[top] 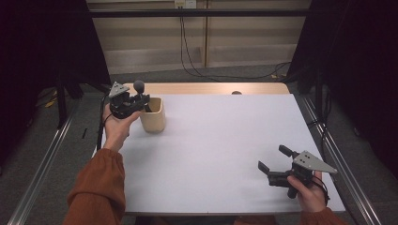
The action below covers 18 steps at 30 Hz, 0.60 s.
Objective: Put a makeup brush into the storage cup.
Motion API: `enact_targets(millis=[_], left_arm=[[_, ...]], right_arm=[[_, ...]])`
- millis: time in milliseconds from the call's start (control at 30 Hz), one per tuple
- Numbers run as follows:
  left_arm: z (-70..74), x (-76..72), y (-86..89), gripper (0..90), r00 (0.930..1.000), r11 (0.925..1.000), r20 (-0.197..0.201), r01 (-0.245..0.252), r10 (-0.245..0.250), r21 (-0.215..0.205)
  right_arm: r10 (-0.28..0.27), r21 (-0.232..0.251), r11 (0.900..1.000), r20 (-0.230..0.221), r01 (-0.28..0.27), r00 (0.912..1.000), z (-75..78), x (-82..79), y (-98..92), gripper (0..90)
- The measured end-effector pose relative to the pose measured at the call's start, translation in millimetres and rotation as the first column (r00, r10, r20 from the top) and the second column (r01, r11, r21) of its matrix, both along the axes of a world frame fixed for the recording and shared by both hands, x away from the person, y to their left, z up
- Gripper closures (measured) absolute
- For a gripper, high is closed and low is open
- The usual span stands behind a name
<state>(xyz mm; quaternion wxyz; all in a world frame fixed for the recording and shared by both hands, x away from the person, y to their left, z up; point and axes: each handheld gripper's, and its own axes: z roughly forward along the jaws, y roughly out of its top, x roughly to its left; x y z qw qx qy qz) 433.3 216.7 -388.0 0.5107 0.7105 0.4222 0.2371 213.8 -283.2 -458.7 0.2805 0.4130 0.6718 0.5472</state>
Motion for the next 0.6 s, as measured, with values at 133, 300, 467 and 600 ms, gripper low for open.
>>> enact_targets(millis=[133, 300, 467, 600], left_arm=[[-5.5, 0.2, -0.4, 70.1, 0.9999, 1.0, -0.013, 0.0, 0.0, 0.001], [-11.0, 0.6, -2.9, 69.9, 0.9999, 0.9999, -0.011, 0.001, -0.001, 0.012], [-17.4, 1.3, -4.6, 69.6, 0.9998, 0.9997, -0.019, 0.003, -0.003, 0.023], [-19.8, 0.8, -5.2, 69.3, 0.9998, 0.9996, -0.019, 0.007, -0.006, 0.029]], right_arm=[[0.0, 0.001, 1.0, 0.001, 0.0, 1.0, -0.2, 0.1, 0.0, 0.0], [0.005, -0.003, 1.0, 0.002, -0.005, 1.0, 0.1, -0.2, 0.8, 0.0], [0.001, 0.0, 1.0, 0.001, -0.001, 1.0, 0.0, -0.1, 0.6, 0.0], [0.004, 0.002, 1.0, -0.002, -0.004, 1.0, -0.1, -0.2, 0.6, 0.0]])
